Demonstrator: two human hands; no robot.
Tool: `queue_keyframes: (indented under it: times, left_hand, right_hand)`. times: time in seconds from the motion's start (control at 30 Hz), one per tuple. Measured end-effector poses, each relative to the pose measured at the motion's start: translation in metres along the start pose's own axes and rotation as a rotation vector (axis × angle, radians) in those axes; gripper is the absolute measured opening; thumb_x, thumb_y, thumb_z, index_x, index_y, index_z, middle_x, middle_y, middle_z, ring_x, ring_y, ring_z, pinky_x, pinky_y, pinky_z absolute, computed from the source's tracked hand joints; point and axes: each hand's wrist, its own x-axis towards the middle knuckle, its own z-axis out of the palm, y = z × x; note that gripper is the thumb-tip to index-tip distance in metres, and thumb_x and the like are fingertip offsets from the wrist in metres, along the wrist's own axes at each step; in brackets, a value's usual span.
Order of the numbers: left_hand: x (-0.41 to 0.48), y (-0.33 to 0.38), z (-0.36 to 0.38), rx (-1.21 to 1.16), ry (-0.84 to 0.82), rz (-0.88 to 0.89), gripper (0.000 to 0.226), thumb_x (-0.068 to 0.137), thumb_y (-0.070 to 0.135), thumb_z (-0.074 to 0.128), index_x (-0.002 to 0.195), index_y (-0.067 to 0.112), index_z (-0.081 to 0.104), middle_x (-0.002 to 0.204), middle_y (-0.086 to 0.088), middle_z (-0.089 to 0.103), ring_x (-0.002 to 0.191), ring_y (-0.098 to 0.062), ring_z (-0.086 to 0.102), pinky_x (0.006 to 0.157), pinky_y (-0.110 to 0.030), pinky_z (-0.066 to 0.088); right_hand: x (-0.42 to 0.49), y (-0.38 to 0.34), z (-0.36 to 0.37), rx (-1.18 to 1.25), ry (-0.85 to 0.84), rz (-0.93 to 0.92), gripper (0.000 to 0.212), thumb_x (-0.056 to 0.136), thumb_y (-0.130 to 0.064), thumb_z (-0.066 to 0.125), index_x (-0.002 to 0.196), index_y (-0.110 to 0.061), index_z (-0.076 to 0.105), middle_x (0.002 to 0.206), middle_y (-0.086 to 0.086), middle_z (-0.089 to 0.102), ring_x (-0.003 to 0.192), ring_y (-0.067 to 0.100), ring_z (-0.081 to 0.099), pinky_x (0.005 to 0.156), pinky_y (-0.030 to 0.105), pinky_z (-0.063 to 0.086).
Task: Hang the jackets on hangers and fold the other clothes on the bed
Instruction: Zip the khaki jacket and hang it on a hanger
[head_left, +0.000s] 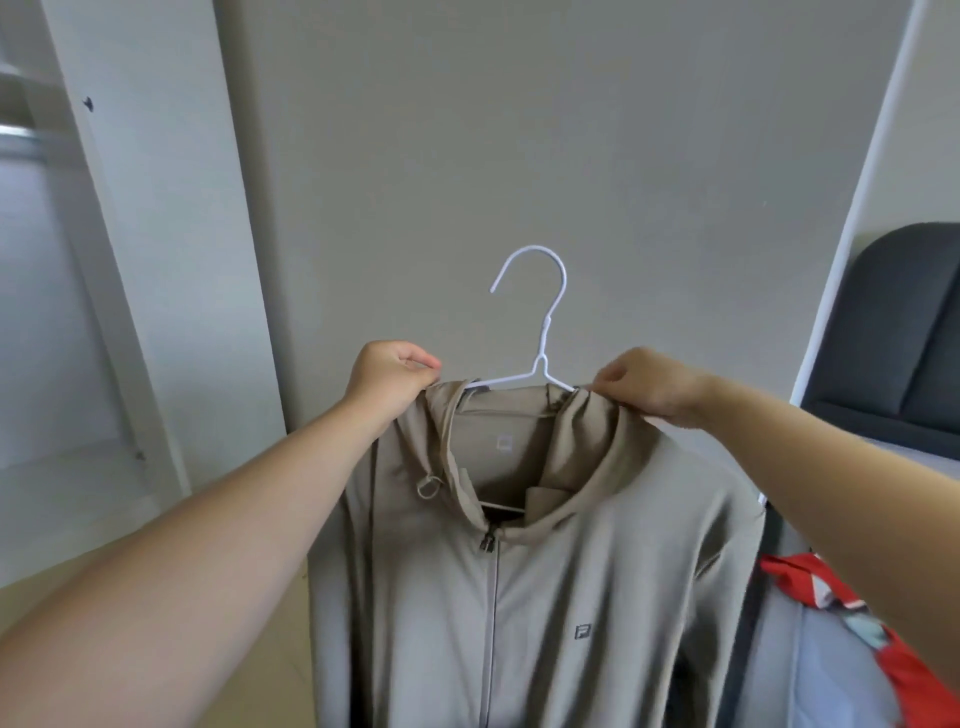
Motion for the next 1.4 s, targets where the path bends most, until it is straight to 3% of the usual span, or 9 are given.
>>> queue_keyframes:
  times: [0.1, 0.23, 0.43, 0.73, 0.9, 1.07, 1.2, 1.3, 1.4]
  left_hand:
    - [0.003, -0.001, -0.003, 0.006, 0.047, -0.018, 0.012, 0.079, -0.001, 0.067, 0.078, 0.01, 0.072, 0.063, 0.007, 0.061, 0.058, -0.003, 0.054, 0.057, -0.006, 0.041]
    - [0.009, -0.005, -0.013, -0.031, 0.119, -0.043, 0.014, 0.079, -0.004, 0.065, 0.082, 0.008, 0.072, 0.062, 0.011, 0.06, 0.058, 0.002, 0.053, 0.057, -0.005, 0.04]
    - [0.008, -0.003, -0.014, 0.026, 0.123, -0.008, 0.008, 0.078, 0.004, 0.07, 0.083, 0.009, 0.073, 0.064, 0.01, 0.061, 0.061, -0.001, 0.053, 0.06, -0.007, 0.04]
    - [-0.014, 0.028, 0.005, 0.796, 0.117, 0.225, 0.053, 0.072, 0.073, 0.051, 0.082, 0.021, 0.046, 0.095, -0.001, 0.06, 0.096, -0.027, 0.056, 0.069, -0.033, 0.04]
    - [-0.021, 0.031, 0.014, 0.778, -0.087, -0.079, 0.025, 0.086, 0.035, 0.056, 0.079, 0.011, 0.056, 0.097, -0.01, 0.063, 0.095, -0.034, 0.061, 0.07, -0.03, 0.043]
    - [-0.027, 0.053, 0.026, 0.383, 0.013, 0.214, 0.034, 0.082, 0.024, 0.054, 0.052, 0.012, 0.043, 0.055, -0.001, 0.047, 0.065, -0.027, 0.052, 0.056, -0.029, 0.032]
    - [-0.046, 0.016, 0.032, 0.487, -0.323, 0.034, 0.035, 0.086, 0.021, 0.056, 0.053, 0.014, 0.046, 0.052, 0.001, 0.049, 0.06, -0.02, 0.052, 0.053, -0.025, 0.034]
    - [-0.067, -0.013, 0.031, 0.337, -0.591, -0.064, 0.039, 0.093, 0.031, 0.052, 0.059, 0.015, 0.05, 0.051, 0.008, 0.054, 0.056, -0.015, 0.053, 0.056, -0.023, 0.04]
    - [-0.064, -0.012, 0.016, 0.266, -0.294, 0.133, 0.046, 0.097, 0.042, 0.043, 0.062, 0.02, 0.063, 0.067, 0.004, 0.067, 0.072, -0.018, 0.064, 0.075, -0.033, 0.049]
  right_hand:
    - [0.003, -0.008, -0.011, -0.036, 0.567, -0.196, 0.045, 0.095, -0.03, 0.056, 0.073, 0.008, 0.062, 0.064, 0.013, 0.052, 0.063, 0.019, 0.045, 0.052, 0.021, 0.034]
    - [-0.006, -0.003, -0.008, -0.267, 0.037, -0.004, 0.068, 0.098, -0.052, 0.028, 0.082, 0.006, 0.058, 0.089, 0.018, 0.062, 0.085, 0.027, 0.056, 0.078, 0.031, 0.04]
    - [-0.004, 0.0, 0.007, -0.228, 0.002, -0.003, 0.042, 0.091, -0.04, 0.06, 0.065, -0.007, 0.053, 0.063, 0.003, 0.048, 0.058, 0.015, 0.042, 0.052, 0.024, 0.031]
    - [0.001, 0.001, 0.023, -0.037, 0.477, 0.028, 0.05, 0.085, -0.022, 0.067, 0.048, -0.013, 0.035, 0.045, -0.001, 0.035, 0.046, 0.015, 0.034, 0.046, 0.029, 0.025]
    - [-0.004, -0.007, 0.025, 0.102, 0.524, 0.022, 0.046, 0.085, -0.022, 0.067, 0.052, -0.013, 0.037, 0.049, 0.002, 0.033, 0.051, 0.019, 0.032, 0.051, 0.031, 0.024]
    - [-0.008, -0.026, 0.0, 0.046, 0.9, -0.107, 0.043, 0.081, -0.029, 0.063, 0.052, -0.014, 0.034, 0.042, -0.002, 0.036, 0.043, 0.014, 0.032, 0.045, 0.027, 0.021]
    - [0.0, -0.014, 0.006, -0.119, 0.372, -0.048, 0.025, 0.089, -0.022, 0.064, 0.068, -0.009, 0.066, 0.067, 0.009, 0.059, 0.069, 0.028, 0.055, 0.057, 0.03, 0.033]
    - [0.004, 0.004, 0.011, -0.04, 0.398, 0.002, 0.042, 0.088, -0.018, 0.064, 0.052, -0.011, 0.046, 0.052, 0.004, 0.042, 0.055, 0.02, 0.042, 0.049, 0.026, 0.031]
    - [0.003, 0.012, 0.016, -0.052, 0.412, -0.031, 0.042, 0.087, -0.017, 0.065, 0.055, -0.009, 0.039, 0.051, 0.002, 0.035, 0.052, 0.018, 0.035, 0.047, 0.027, 0.027]
